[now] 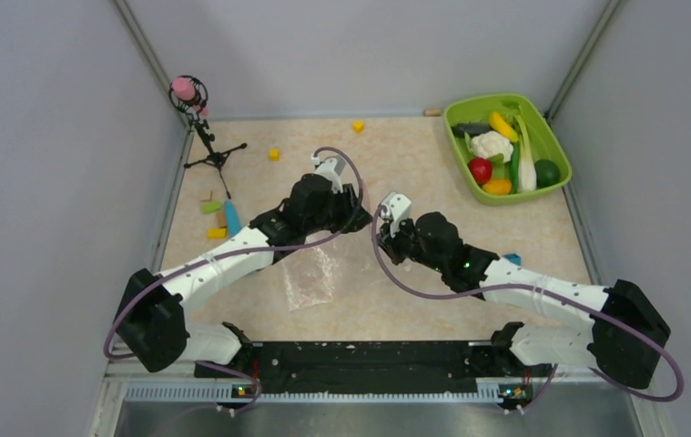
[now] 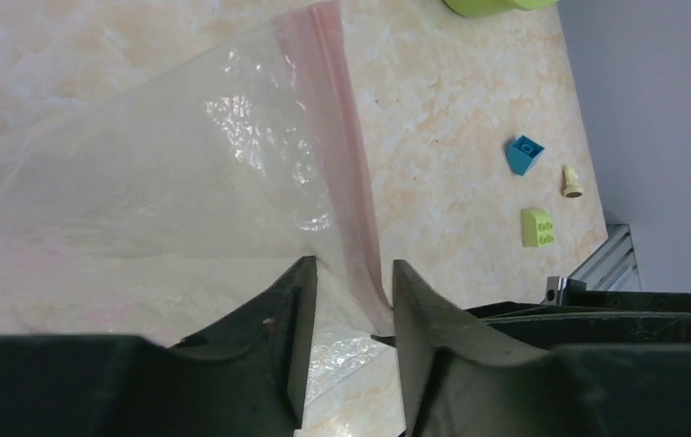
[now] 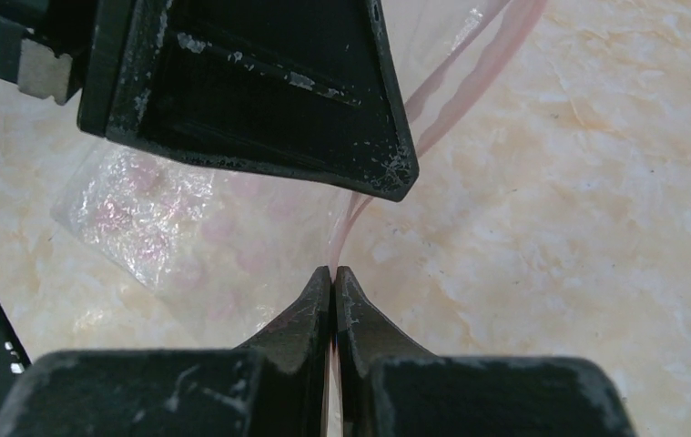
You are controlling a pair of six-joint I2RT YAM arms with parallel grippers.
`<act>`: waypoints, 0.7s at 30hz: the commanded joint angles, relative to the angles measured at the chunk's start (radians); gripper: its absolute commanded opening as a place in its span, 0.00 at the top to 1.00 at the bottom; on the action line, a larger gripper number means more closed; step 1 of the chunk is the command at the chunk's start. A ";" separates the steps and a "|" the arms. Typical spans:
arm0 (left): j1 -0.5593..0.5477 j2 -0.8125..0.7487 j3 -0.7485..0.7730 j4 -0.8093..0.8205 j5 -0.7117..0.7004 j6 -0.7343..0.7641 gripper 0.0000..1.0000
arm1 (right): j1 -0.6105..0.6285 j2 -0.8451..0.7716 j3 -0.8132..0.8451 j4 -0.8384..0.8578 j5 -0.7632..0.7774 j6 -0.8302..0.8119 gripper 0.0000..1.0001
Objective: Place the food in the zip-top bag and seal the zipper
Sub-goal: Open the zipper of the food storage bag at the center of the board.
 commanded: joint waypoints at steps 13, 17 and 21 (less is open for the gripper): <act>-0.008 -0.021 0.023 0.035 0.010 0.079 1.00 | 0.019 -0.078 0.064 -0.005 0.001 0.122 0.55; -0.008 -0.074 -0.025 0.051 0.060 0.158 1.00 | 0.017 -0.170 0.070 -0.090 0.171 0.209 0.25; -0.008 -0.133 -0.103 0.122 0.131 0.191 1.00 | 0.016 -0.280 0.041 -0.114 0.393 0.328 0.14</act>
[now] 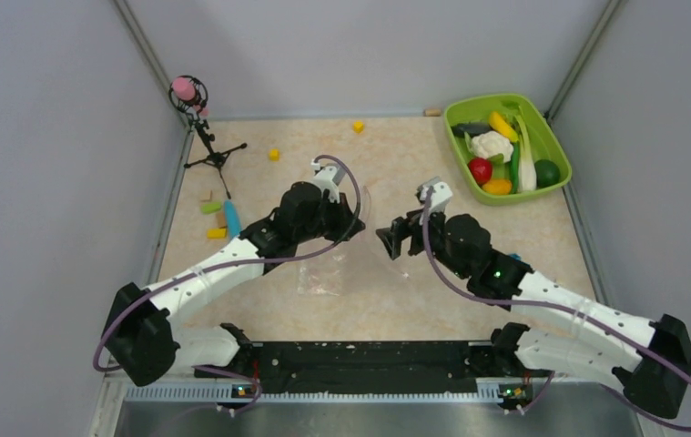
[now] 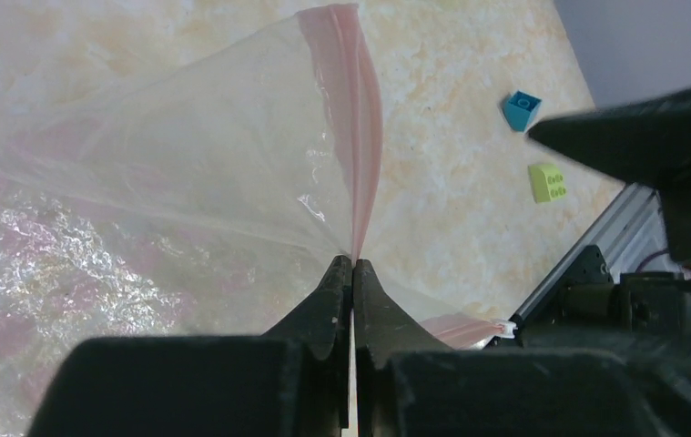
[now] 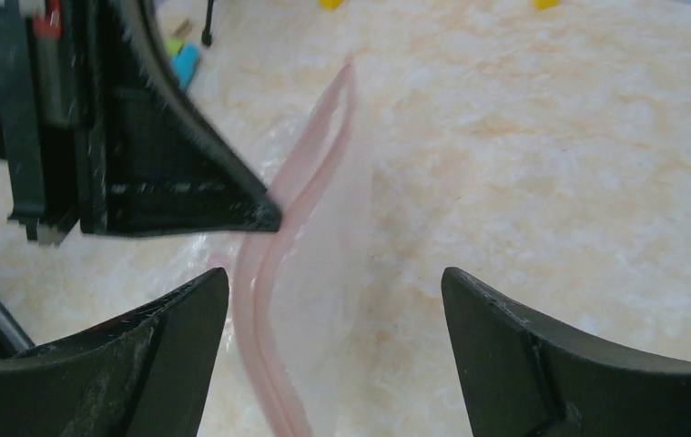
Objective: Place the food in the zip-top bag and seal the zipper
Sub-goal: Open the zipper of the food storage bag at the center of the board.
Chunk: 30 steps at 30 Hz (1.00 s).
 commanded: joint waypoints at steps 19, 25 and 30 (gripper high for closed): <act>0.000 -0.112 -0.091 0.163 0.149 0.070 1.00 | 0.008 0.148 0.223 -0.069 0.315 0.253 0.16; 0.000 -0.123 -0.098 0.166 0.142 0.070 1.00 | 0.008 0.197 0.255 -0.141 0.367 0.284 0.17; 0.000 -0.123 -0.100 0.178 0.142 0.074 1.00 | 0.008 0.249 0.286 -0.173 0.357 0.300 0.19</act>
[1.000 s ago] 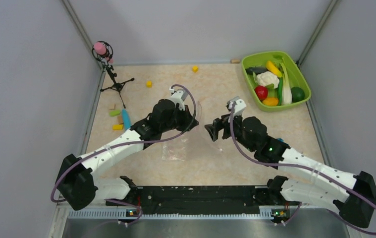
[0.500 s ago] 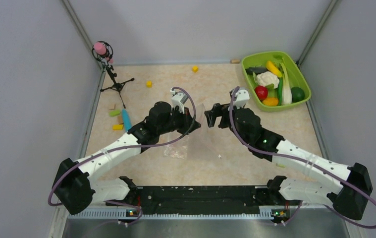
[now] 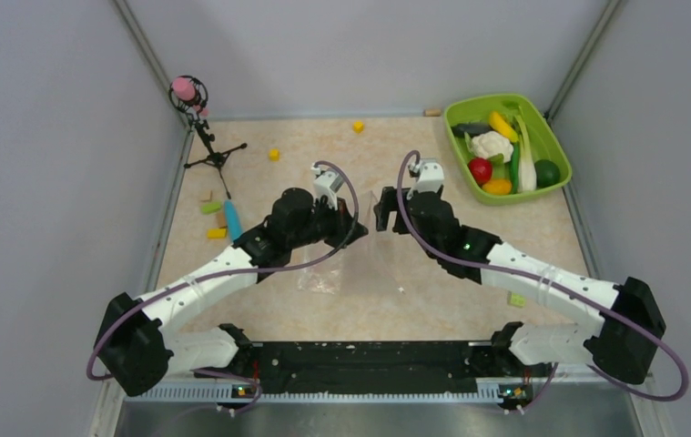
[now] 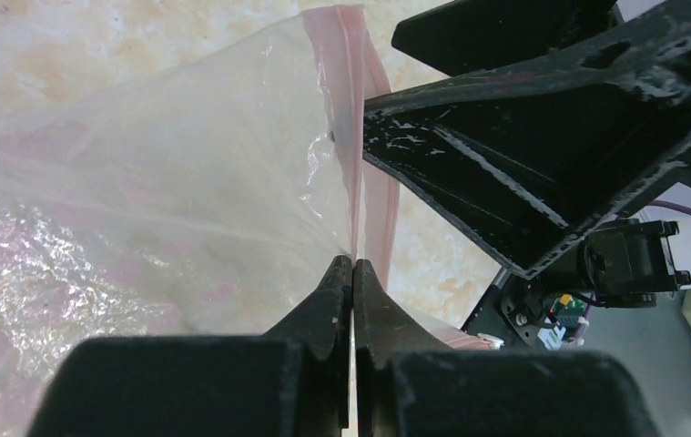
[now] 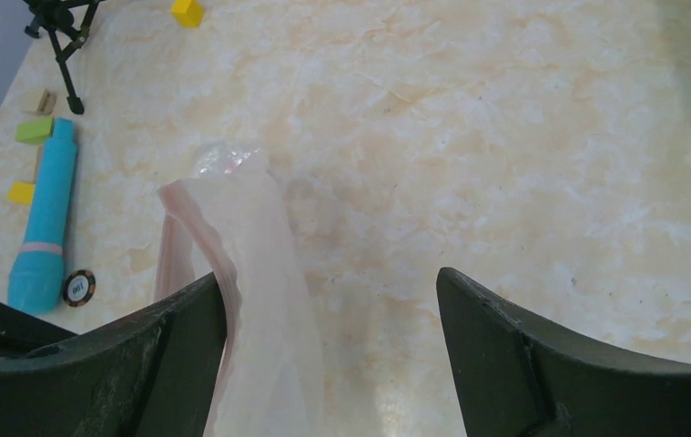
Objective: Place the food in the zip-top bag and seal the zipper
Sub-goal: Open the zipper of the food storage bag at the center of the board.
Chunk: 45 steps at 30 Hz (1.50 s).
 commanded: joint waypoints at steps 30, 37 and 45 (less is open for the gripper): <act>-0.004 -0.171 0.106 -0.342 -0.660 0.026 1.00 | -0.039 0.013 0.051 -0.219 0.024 -0.072 0.93; -0.005 -0.178 0.049 -0.260 -0.540 -0.010 0.97 | -0.043 -0.012 0.035 -0.081 -0.295 -0.036 1.00; -0.009 -0.070 0.052 -0.205 -0.363 -0.079 0.49 | -0.021 0.045 0.065 -0.015 -0.352 0.156 1.00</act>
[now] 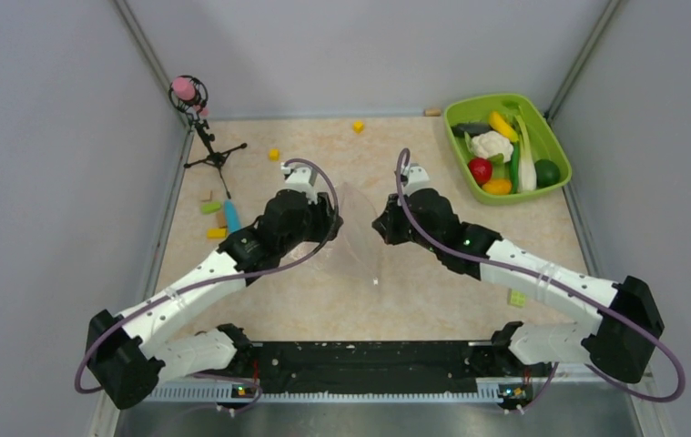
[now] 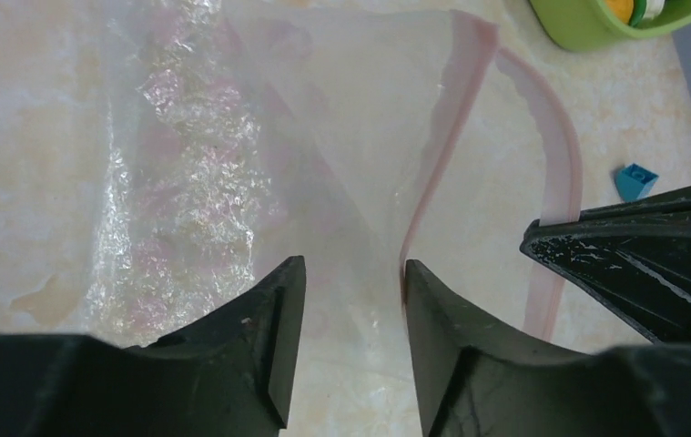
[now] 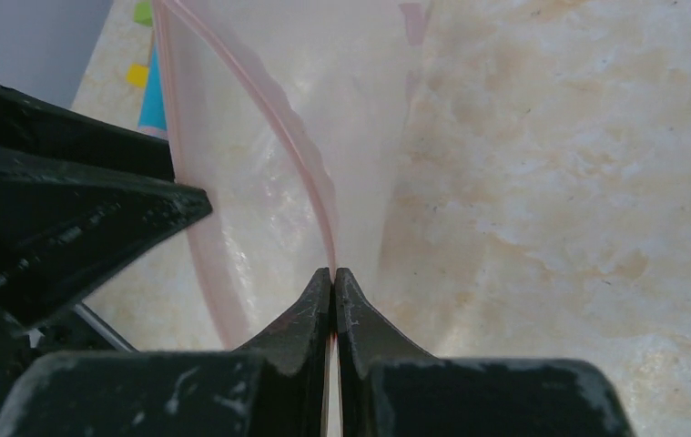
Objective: Place the food in the zip-top bag and seal the zipper
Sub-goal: Open the zipper of the food storage bag at the center of the board.
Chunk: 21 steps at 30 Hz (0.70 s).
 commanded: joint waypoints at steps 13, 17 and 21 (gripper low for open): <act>-0.126 0.185 0.007 0.095 0.085 -0.149 0.34 | 0.014 0.050 0.023 0.078 0.129 0.304 1.00; -0.148 0.202 0.026 0.021 -0.003 -0.180 0.47 | 0.014 0.031 0.017 0.054 0.157 0.308 1.00; -0.158 0.151 0.015 -0.047 -0.088 -0.196 0.80 | 0.013 0.002 0.000 0.017 0.206 0.295 1.00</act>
